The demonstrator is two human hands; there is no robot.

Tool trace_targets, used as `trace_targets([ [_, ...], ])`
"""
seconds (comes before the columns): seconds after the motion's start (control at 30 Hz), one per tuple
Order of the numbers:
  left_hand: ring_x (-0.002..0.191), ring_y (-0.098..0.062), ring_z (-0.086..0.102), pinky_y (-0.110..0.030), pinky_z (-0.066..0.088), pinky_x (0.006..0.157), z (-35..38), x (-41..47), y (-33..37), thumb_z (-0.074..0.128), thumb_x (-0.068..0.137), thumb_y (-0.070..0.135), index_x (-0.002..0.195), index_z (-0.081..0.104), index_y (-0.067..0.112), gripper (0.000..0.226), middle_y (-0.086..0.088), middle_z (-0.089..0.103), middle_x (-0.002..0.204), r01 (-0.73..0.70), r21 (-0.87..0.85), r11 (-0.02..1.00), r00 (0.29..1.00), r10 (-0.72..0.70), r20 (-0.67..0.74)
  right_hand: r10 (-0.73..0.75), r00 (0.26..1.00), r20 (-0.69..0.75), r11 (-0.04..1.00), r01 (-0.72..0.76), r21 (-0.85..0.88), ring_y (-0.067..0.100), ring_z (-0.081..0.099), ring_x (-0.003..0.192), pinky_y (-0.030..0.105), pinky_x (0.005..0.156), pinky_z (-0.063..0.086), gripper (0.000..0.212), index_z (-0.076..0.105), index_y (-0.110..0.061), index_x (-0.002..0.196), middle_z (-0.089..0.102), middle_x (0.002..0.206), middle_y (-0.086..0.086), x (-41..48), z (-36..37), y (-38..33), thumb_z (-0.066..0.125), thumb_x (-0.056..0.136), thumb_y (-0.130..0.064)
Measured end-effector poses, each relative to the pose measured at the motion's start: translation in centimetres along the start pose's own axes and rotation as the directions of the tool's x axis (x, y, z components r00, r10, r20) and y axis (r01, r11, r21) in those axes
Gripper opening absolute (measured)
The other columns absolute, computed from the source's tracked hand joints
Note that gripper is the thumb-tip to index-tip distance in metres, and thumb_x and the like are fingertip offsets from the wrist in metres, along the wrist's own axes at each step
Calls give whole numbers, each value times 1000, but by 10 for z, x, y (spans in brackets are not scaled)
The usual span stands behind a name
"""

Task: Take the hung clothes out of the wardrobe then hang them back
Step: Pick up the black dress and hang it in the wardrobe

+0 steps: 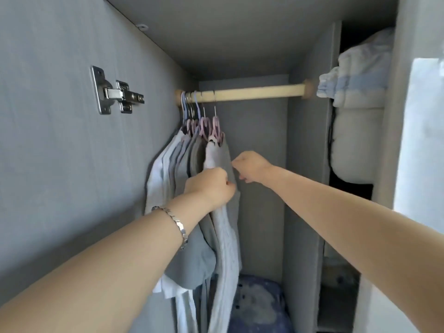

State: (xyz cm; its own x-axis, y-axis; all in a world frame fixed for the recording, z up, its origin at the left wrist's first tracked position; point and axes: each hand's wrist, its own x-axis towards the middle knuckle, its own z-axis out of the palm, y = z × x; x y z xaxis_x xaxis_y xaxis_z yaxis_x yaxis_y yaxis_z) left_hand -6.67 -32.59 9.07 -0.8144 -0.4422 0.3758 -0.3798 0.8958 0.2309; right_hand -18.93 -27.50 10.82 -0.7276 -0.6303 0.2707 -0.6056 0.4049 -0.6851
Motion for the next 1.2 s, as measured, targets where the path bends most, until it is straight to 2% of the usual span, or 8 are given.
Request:
trace_targets([
  [0.1,84,-25,67,-28,47,73,31,-27,25,42,91,28,83,58,14,23,-4,67,83,-58,5,998,980,56,189,244,970,4,965,-244,92,17,56,59,21,49,46,7,54,-7,87,58,75,7,-73,-8,43,48,92,-7],
  [0.23,65,-23,63,-22,41,58,78,-85,78,41,87,21,72,55,13,22,-4,67,67,-211,-48,976,883,211,420,562,827,-7,825,-560,72,12,53,42,11,34,38,21,49,-7,71,59,59,4,-204,-23,108,46,92,-6],
  [0.4,84,-22,70,-22,41,60,128,-193,185,41,84,16,78,54,14,14,-6,73,91,-440,-225,869,640,479,601,796,600,-80,601,-799,-20,14,53,50,17,39,31,15,57,-5,92,57,62,-1,-392,-54,177,42,91,-9],
  [0.6,89,-25,65,-26,42,70,151,-377,324,41,84,15,82,54,16,14,-5,68,89,-711,-459,532,235,796,558,964,216,-154,225,-973,42,6,52,51,15,36,32,15,56,-9,101,55,63,-8,-635,-88,212,43,95,-14],
  [0.83,98,-30,60,-29,41,72,146,-613,440,42,88,20,96,63,10,25,-11,66,107,-775,-617,139,-163,899,406,943,-226,-244,-114,-909,400,4,55,39,14,38,37,22,63,-3,92,60,61,-3,-930,-82,189,43,90,-10],
  [0.97,103,-30,59,-29,43,76,133,-756,486,44,88,21,98,64,14,24,-10,65,111,-730,-683,-10,-326,884,335,868,-433,-243,-248,-802,544,18,59,59,15,36,38,27,67,2,97,72,89,13,-1094,-66,162,46,91,-14],
  [1.1,97,-28,58,-30,42,75,127,-893,523,43,89,23,95,59,17,18,-8,63,108,-669,-738,-89,-457,832,314,802,-587,-109,-325,-582,745,8,61,57,17,47,43,29,60,1,112,61,78,6,-1242,-48,145,41,98,-14],
  [1.2,91,-27,58,-28,39,69,131,-990,547,41,90,21,91,56,19,15,-4,61,97,-659,-735,-158,-562,753,342,689,-718,-95,-366,-459,809,18,61,60,22,60,49,21,61,-12,80,64,75,8,-1340,-24,138,44,92,-12],
])
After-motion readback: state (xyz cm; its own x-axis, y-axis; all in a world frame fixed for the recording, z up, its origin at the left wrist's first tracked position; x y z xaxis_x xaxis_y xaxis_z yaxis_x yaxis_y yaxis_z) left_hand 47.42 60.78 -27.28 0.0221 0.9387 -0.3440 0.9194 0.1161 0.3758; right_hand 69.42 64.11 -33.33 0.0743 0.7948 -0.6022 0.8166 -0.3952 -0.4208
